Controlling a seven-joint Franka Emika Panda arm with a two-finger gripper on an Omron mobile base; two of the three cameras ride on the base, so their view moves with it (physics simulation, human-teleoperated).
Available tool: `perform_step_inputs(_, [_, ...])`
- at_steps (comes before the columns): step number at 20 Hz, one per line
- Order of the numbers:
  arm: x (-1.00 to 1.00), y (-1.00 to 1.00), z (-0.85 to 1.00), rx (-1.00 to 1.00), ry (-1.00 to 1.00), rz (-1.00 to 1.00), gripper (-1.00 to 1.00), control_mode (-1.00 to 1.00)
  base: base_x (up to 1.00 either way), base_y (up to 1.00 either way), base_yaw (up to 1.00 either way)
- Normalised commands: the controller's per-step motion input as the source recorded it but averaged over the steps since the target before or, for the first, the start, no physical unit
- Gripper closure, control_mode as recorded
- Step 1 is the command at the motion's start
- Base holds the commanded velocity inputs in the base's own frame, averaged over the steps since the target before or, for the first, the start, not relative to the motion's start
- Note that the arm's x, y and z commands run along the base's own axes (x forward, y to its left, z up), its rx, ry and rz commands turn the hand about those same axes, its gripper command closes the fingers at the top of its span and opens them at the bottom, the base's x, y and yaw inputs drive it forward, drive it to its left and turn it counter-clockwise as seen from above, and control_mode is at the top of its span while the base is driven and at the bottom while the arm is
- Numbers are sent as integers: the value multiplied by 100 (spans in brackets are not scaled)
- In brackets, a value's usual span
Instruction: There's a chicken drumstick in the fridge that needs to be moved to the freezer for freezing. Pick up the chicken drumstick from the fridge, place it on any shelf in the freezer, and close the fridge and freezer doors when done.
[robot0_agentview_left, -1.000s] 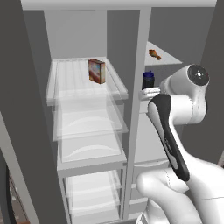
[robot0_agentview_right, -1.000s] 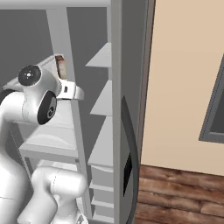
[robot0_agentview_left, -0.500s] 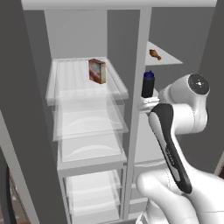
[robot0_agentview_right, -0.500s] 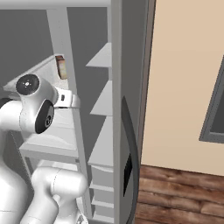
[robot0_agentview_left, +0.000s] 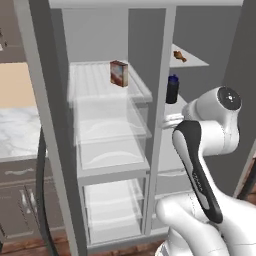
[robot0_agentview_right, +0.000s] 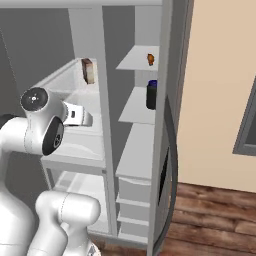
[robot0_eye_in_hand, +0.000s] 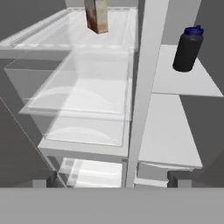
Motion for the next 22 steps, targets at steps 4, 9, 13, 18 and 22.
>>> perform_step_inputs(4, [0,0,0,0,0,0,-100,100,-32,41,0])
perform_step_inputs(9, [0,0,0,0,0,0,-100,100,-5,-24,0])
perform_step_inputs(13, [0,0,0,0,0,0,-100,100,-44,-34,0])
perform_step_inputs(18, [0,0,0,0,0,0,-100,100,-60,10,0])
perform_step_inputs(22, [0,0,0,0,0,0,-100,100,-34,16,0])
